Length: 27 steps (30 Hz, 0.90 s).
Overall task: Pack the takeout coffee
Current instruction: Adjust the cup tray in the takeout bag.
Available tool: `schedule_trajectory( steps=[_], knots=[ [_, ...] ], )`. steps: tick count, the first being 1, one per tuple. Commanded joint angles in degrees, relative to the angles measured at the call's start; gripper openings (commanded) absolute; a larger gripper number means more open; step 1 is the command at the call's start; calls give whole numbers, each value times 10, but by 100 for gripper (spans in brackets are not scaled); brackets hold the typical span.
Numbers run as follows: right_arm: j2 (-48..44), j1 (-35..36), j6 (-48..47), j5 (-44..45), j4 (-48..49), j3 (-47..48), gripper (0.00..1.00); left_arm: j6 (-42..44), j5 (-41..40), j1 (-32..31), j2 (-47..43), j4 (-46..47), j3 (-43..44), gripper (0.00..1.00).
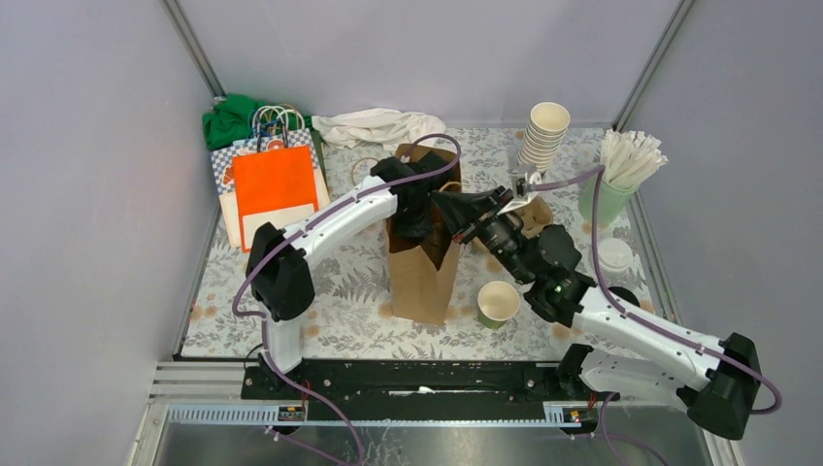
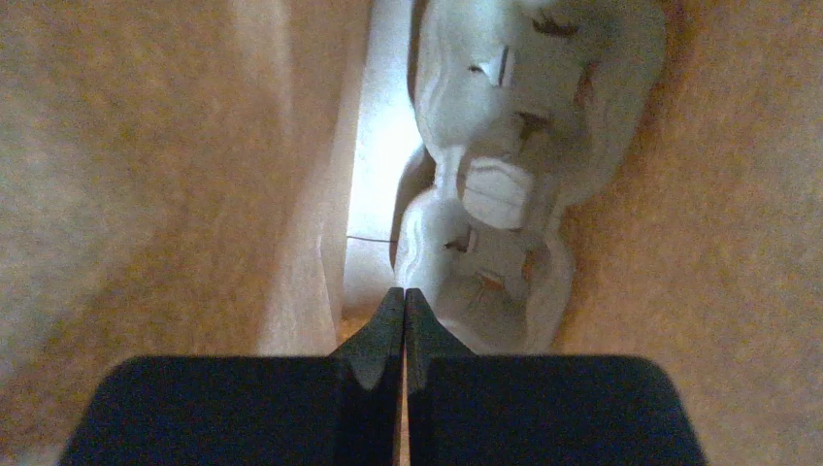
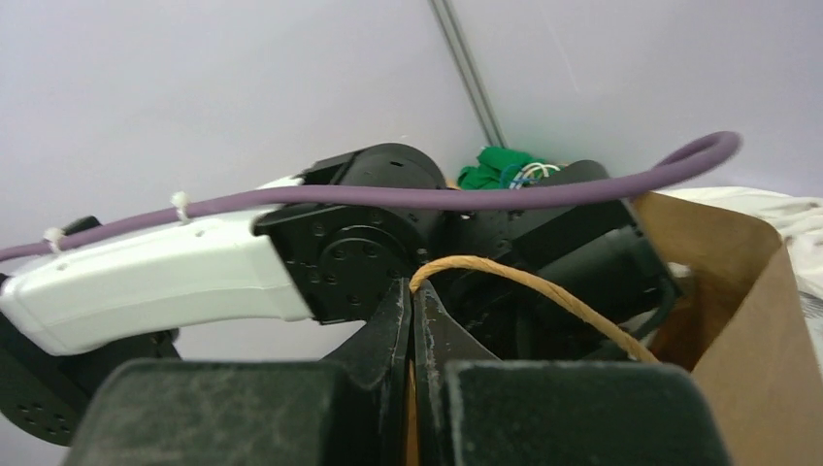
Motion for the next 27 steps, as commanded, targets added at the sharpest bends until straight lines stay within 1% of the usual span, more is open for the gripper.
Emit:
schedule_trajectory(
  steps=[1,5,9,14,16,20,23,27],
  knots=[
    [37,20,26,-10,56,63,0,131,42,35,-20,4,25,0],
    [67,56,1,38,84,84,0,202,87,63,-27,3,18,0],
    [96,103,-38,105,137,93,0,243,116,89,-22,-3,24,0],
    [115,141,-83,165,184,93,0,271,120,94,10,-37,87,0],
    [116,147,-91,185,181,95,0,276,130,93,19,-47,106,0],
    [96,148,-100,222,176,72,0,256,147,82,5,-45,99,0],
    [76,148,-117,244,191,41,0,234,155,66,-18,-21,67,0],
    [59,148,-125,252,186,14,0,241,151,51,-32,11,22,0]
  ],
)
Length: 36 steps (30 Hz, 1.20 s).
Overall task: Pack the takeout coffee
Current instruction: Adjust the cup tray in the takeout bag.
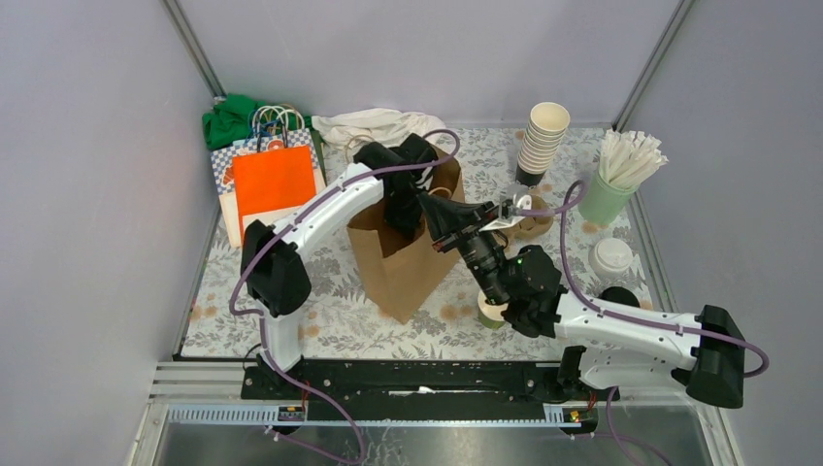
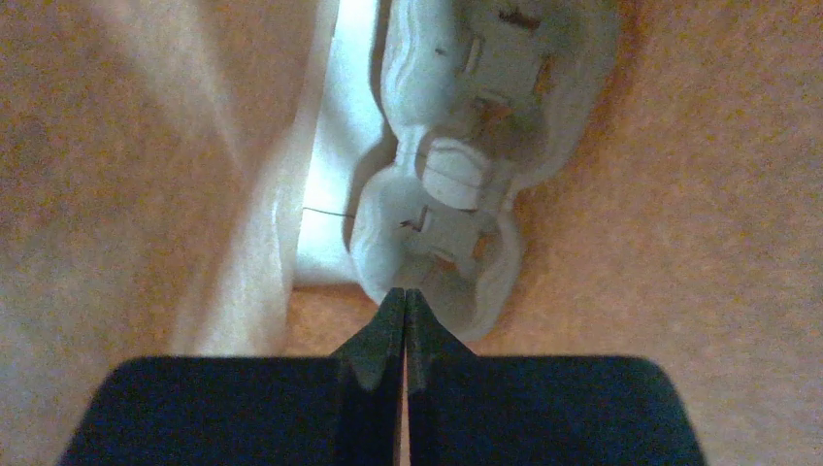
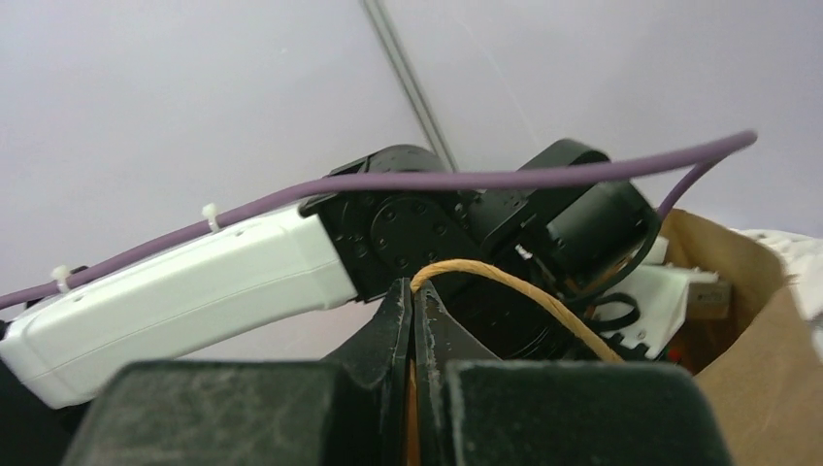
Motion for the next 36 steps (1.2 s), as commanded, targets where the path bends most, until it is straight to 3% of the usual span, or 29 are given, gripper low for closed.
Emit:
schedule_trajectory(
  steps=[1,19,36],
  knots=[
    [-30,5,-27,43,45,-19,0,-1,7,-16,-35,33,-35,0],
    [-67,5,-41,62,60,-75,0,-153,-72,-104,-40,76,-58,0],
    [-96,5,-55,65,72,-99,0,-149,-63,-110,-32,135,-162,0]
  ],
)
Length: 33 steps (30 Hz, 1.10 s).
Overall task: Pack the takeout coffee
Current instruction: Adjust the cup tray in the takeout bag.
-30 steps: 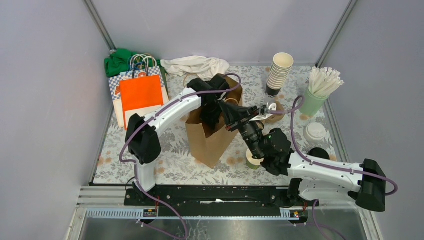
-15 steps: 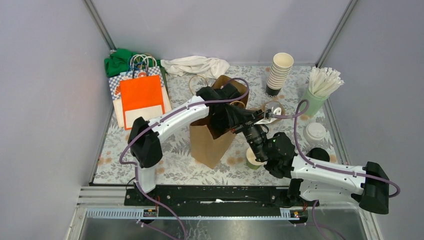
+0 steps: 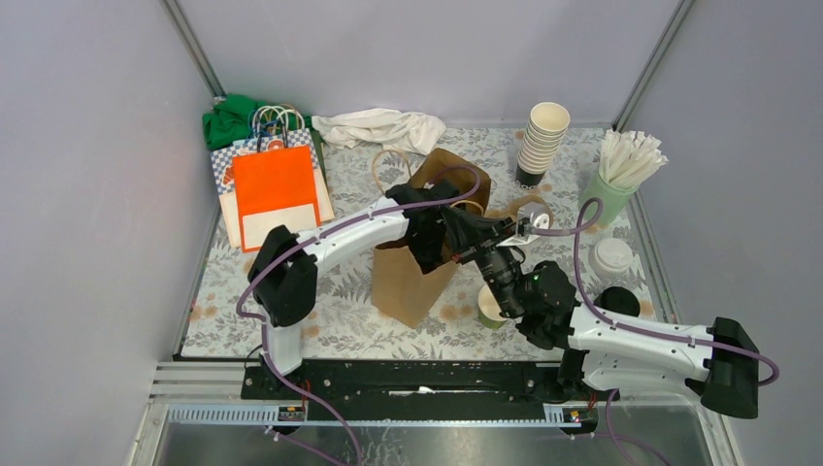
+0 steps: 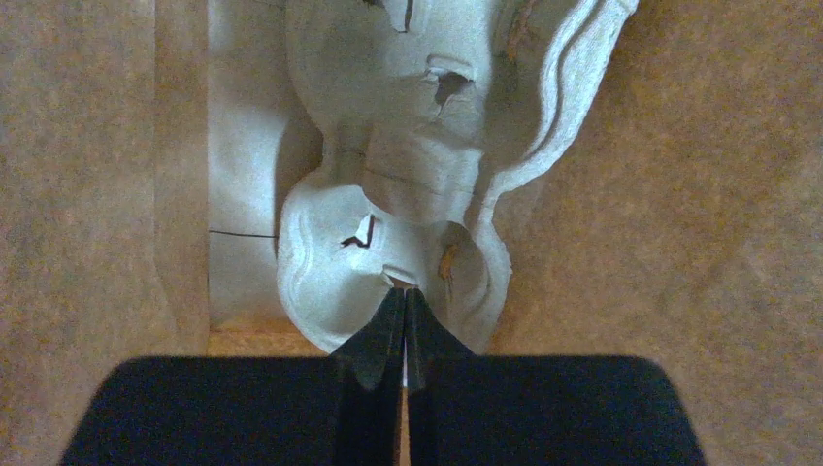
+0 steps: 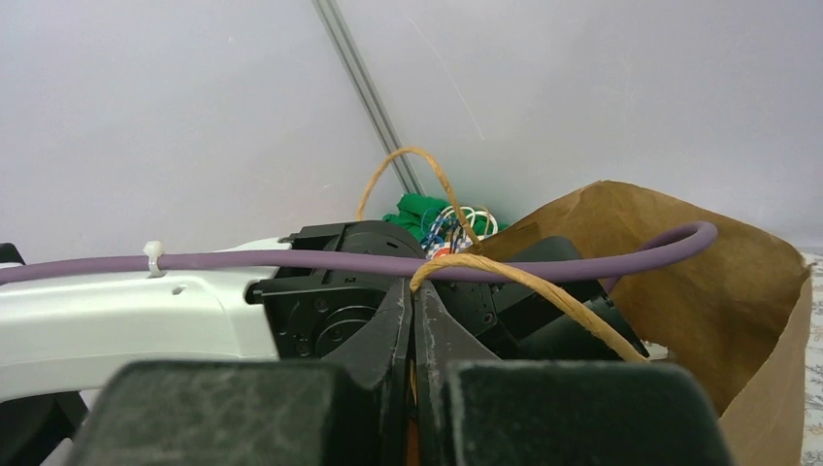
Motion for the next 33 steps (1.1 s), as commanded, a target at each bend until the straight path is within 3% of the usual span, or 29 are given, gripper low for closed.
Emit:
schedule_trajectory(
  steps=[1,21,33],
  knots=[
    [-23,4,-15,21,47,-2,0,1,5,-1,-21,27,-17,0],
    [-19,4,-14,18,47,2,0,-5,32,-2,8,94,-109,0],
    [-25,5,-15,22,42,-1,0,8,19,-1,45,78,-104,0]
  ],
)
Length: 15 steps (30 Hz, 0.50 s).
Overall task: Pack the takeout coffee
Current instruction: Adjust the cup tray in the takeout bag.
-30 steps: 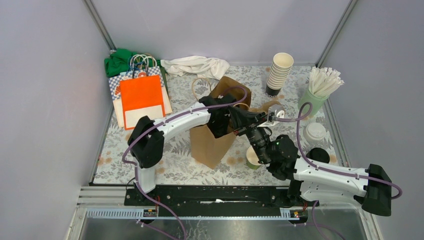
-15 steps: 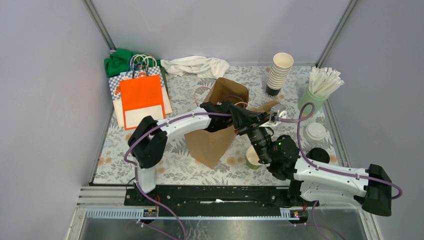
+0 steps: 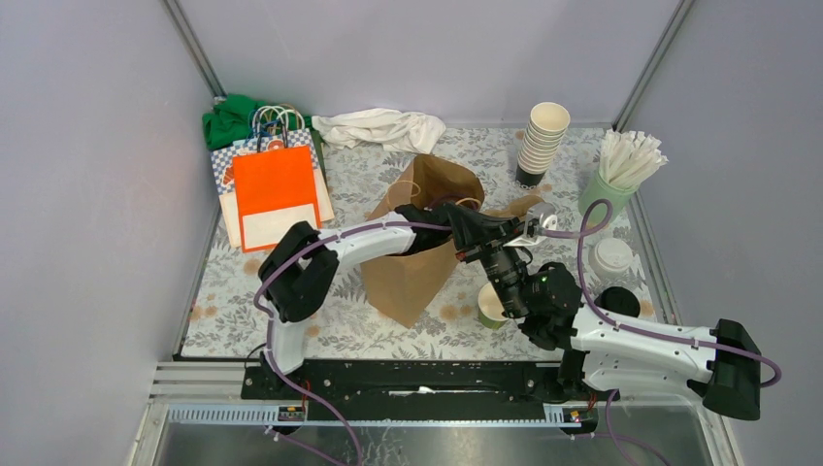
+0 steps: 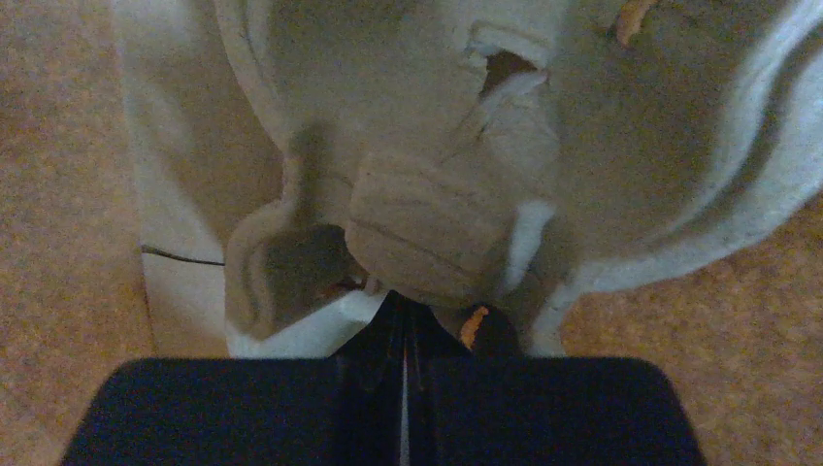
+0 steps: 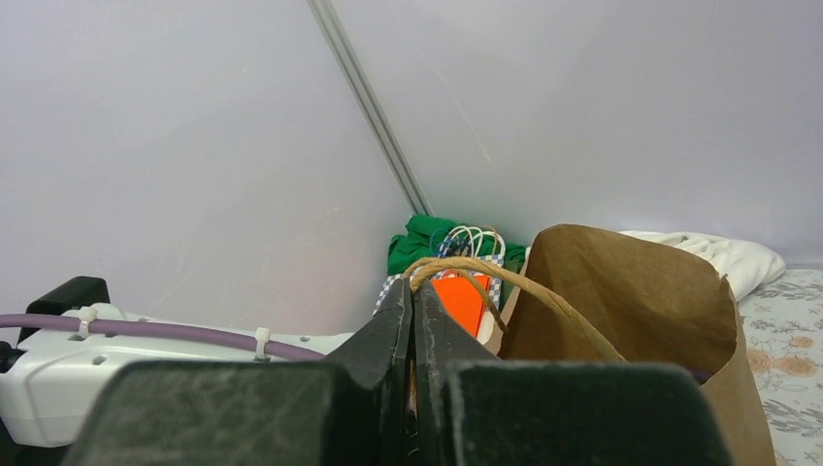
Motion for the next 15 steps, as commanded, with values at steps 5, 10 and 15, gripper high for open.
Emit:
schedule_trajectory(
  steps=[5,10,15],
  knots=[
    [-13,4,-10,23,20,1,0,11,-10,0,23,-3,0,0],
    [-19,4,-10,26,19,-2,0,8,-7,0,30,15,-16,0],
    [-21,5,-8,27,16,-7,0,9,-1,-1,38,27,-28,0]
  ],
)
